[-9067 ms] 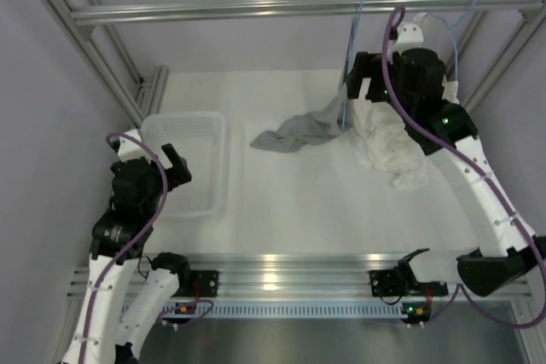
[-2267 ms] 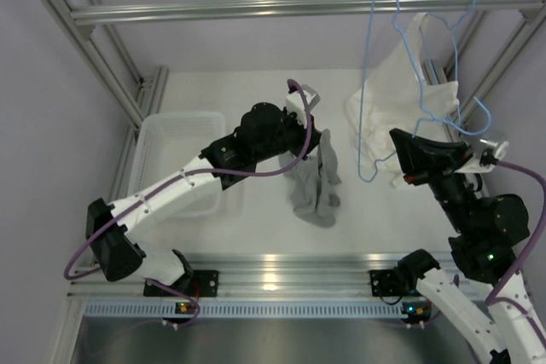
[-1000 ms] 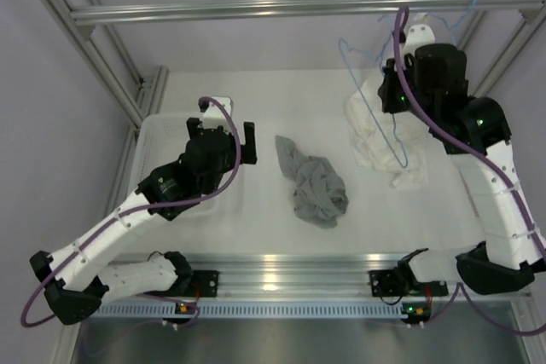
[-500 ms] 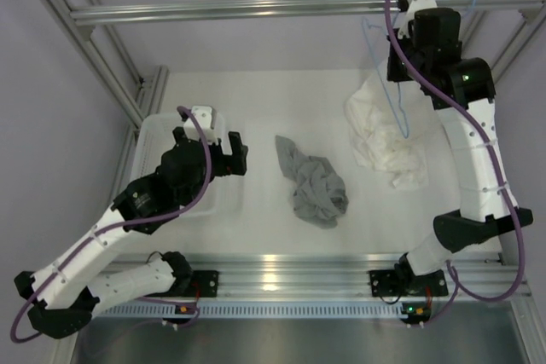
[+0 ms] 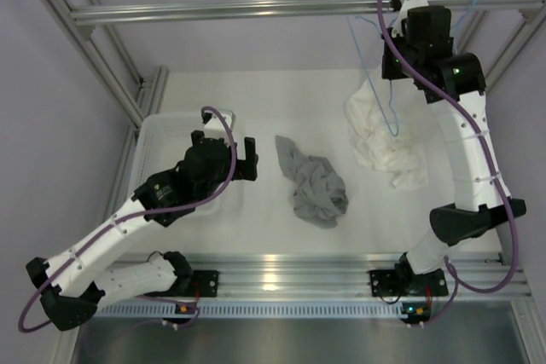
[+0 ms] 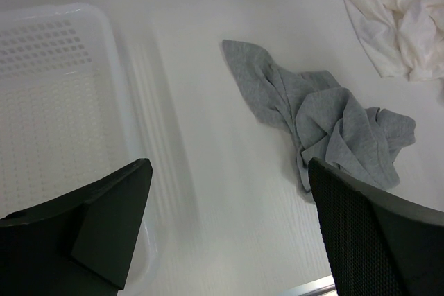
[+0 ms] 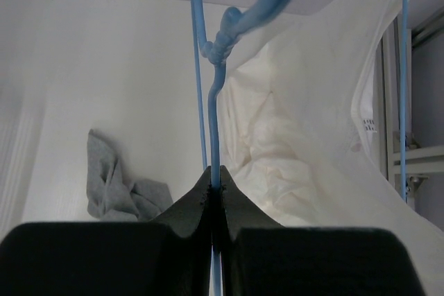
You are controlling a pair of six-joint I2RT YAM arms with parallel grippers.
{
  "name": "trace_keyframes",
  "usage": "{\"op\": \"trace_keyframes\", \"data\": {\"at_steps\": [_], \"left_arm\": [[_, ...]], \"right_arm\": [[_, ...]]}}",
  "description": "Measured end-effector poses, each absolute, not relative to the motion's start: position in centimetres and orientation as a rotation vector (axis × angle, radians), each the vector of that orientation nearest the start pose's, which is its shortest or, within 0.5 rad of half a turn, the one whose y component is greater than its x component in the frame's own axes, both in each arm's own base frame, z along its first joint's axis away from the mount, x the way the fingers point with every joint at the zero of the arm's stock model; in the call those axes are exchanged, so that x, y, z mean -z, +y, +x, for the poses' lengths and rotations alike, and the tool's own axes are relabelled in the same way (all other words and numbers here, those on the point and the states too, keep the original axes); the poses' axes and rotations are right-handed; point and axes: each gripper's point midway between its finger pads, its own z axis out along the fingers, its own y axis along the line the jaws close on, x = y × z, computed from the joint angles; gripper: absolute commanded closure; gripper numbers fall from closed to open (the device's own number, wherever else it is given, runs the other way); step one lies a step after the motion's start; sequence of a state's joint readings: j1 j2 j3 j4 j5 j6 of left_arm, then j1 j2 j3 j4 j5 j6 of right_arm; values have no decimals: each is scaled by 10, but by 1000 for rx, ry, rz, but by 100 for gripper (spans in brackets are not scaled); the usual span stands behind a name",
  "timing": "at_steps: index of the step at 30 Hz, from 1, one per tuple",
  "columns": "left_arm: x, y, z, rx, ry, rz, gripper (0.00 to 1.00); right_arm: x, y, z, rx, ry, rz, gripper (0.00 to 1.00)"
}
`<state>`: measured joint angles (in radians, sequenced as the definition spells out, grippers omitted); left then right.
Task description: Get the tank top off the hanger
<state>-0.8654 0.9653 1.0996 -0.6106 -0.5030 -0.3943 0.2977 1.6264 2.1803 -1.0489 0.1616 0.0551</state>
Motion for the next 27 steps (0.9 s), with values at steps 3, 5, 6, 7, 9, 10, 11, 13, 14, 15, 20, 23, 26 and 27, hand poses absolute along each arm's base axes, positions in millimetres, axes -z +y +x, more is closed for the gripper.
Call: {"op": "trace_keyframes", "data": {"at_steps": [3,5,6,7,9,10,11,13,14,15,20,23,26,27], "left_arm": [[-277,-180,245,300,1997,166,1],[-275,-181,245,301,2001,171,1],[-275,-181,245,301,2002,171,1],[-274,-181,244,302,2003,173,1],[-274,-182,245,301,2005,174,1],[-273,-182,245,300,2006,175,1],[-271,-182,245,298,2008,176,1],[-268,-181,244,292,2014,179,1],[-267,-181,244,291,2016,180,1],[-267,-181,244,290,2018,181,1],[-263,-184,246,282,2027,187,1],[-261,-185,247,278,2031,189,1],[-257,-185,247,275,2037,193,1],[-256,-185,247,274,2039,194,1]], "right_arm": [[-404,95,399,-49,2051,-149,100],[-406,95,400,-50,2047,-149,100],[-409,95,400,-52,2039,-148,100],[-411,95,400,-53,2035,-146,100],[-415,95,400,-56,2024,-144,100],[-417,95,399,-57,2020,-143,100],[-418,94,397,-58,2015,-142,100],[-423,93,394,-62,2001,-139,100],[-427,93,392,-64,1990,-137,100],[-430,92,390,-66,1979,-135,100],[-454,87,376,-76,1906,-119,100],[-472,86,378,-83,1837,-104,100],[-480,87,381,-90,1803,-97,100],[-482,87,382,-93,1791,-95,100]]}}
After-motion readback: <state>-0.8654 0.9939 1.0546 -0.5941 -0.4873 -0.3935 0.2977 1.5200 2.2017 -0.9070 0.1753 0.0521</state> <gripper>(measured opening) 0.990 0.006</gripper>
